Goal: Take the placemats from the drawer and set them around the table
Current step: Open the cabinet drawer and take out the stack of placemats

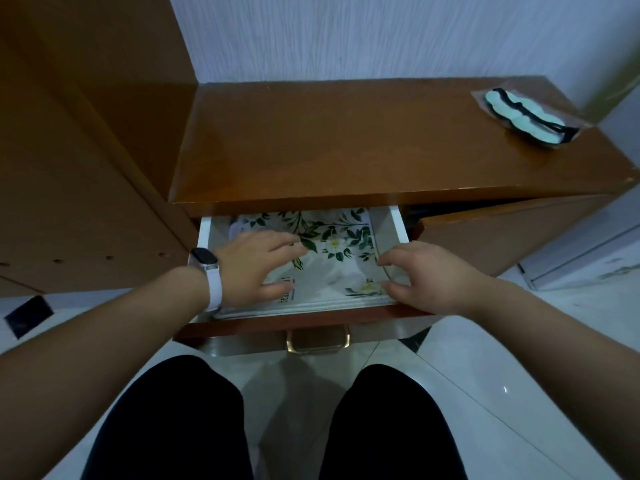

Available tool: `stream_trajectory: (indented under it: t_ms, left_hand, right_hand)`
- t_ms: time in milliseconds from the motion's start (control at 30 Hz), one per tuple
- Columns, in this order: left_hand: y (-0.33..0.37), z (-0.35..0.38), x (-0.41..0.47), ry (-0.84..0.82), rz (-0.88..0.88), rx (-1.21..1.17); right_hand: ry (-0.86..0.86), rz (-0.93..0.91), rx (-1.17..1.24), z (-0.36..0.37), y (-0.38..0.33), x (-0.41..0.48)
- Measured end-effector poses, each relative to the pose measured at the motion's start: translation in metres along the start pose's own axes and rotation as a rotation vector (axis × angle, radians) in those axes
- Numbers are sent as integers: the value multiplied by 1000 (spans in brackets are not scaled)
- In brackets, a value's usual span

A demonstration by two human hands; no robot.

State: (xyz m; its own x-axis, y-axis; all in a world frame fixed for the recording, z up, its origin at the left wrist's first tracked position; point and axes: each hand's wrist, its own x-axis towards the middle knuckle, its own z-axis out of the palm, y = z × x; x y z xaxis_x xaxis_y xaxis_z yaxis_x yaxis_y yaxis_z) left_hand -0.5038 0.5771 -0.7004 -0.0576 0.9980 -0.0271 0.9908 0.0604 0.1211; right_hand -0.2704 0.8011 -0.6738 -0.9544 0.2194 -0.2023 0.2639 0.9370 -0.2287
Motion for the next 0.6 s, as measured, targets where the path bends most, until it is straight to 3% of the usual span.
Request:
stream_trajectory:
  t_ms: [300,600]
  left_hand:
    - [1,16,-17,-149,-71,-81]
    - [3,23,-18,-128,-68,-145]
  right_hand:
    - [-247,-63,-186,-5,8,22]
    - [-279,-146,-290,2,0,32]
